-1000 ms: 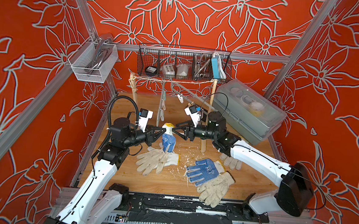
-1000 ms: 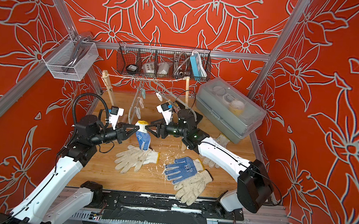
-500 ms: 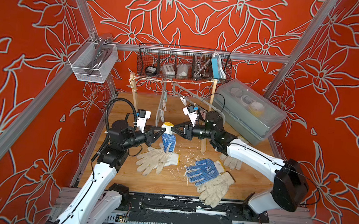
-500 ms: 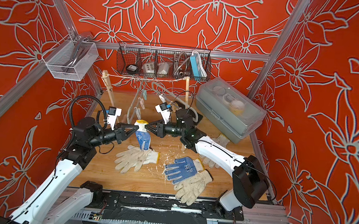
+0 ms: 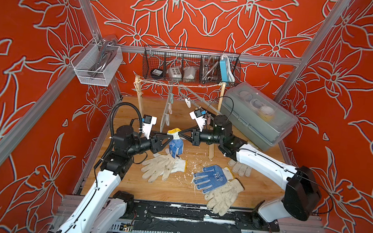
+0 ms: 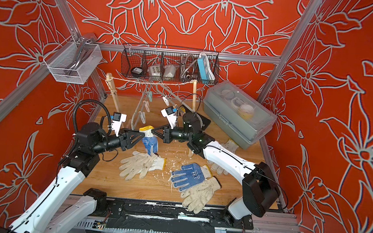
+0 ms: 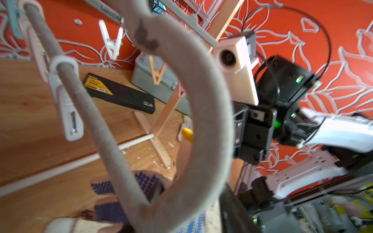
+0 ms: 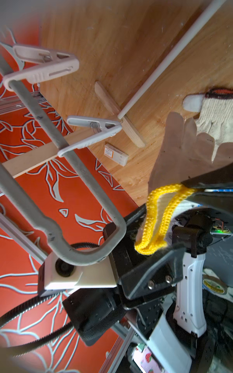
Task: Clip the gloves onto a hanger to dry
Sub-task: Pick up the glove from the center of the board.
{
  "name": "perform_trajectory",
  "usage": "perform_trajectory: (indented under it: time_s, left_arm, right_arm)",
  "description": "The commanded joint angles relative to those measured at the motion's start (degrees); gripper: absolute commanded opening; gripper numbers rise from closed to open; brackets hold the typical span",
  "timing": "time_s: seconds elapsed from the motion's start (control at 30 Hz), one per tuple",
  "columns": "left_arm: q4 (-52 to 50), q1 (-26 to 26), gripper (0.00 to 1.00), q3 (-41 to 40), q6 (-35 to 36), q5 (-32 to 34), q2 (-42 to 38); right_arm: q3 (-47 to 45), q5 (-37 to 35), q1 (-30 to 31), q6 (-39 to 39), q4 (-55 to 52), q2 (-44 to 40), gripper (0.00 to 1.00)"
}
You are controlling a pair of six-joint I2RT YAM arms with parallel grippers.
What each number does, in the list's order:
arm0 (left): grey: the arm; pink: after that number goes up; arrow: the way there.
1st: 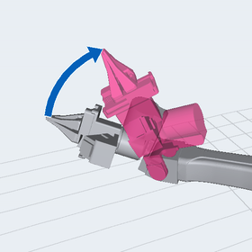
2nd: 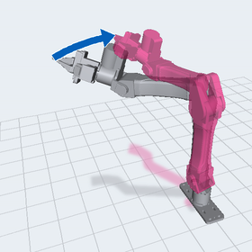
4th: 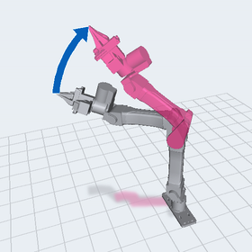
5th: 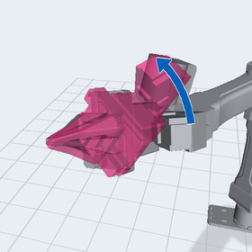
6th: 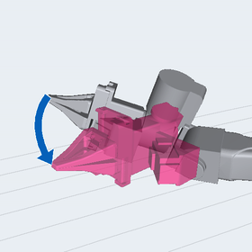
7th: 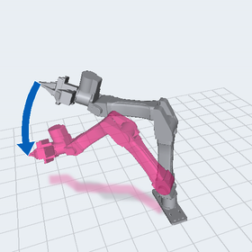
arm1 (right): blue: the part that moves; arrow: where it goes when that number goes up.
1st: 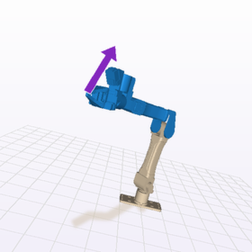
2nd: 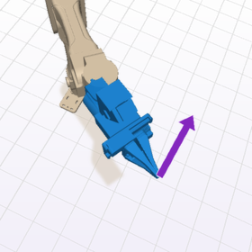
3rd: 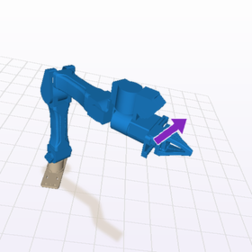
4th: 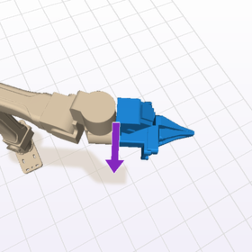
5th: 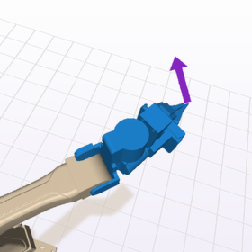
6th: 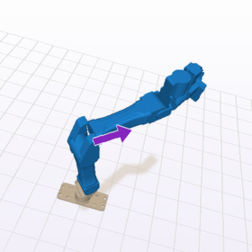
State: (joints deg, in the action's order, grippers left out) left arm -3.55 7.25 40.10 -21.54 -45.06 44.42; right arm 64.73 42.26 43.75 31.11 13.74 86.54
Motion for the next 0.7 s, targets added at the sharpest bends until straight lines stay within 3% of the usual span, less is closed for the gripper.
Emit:
perform_trajectory:
  time_s: [0.0, 0.2, 0.4, 0.5, 0.67]
  left_arm:
    - [-11.0, 0.1, 0.6, 3.8, 7.1, 2.9, -2.5]
    - [-33.1, 0.0, 0.72, 8.3, 17.7, 12.9, -8.3]
    - [-47.8, -0.1, 0.73, 15.3, 25.2, 20.8, -11.0]
    - [-48.1, 0.0, 0.73, 20.2, 26.9, 29.5, -9.0]
    - [-44.2, -0.1, 0.72, 27.1, 27.9, 52.2, -4.4]
  right_arm:
    - [4.2, -5.2, -0.2, -9.7, -10.2, -2.9, 0.0]
    - [9.9, -19.5, -0.1, -19.0, -23.8, -3.2, 0.0]
    - [16.0, -32.1, 0.2, -21.4, -32.5, -1.0, 0.0]
    - [18.5, -36.4, 0.4, -20.7, -34.2, 0.8, 0.0]
    - [23.0, -40.4, 0.6, -19.9, -35.6, 3.9, 0.0]
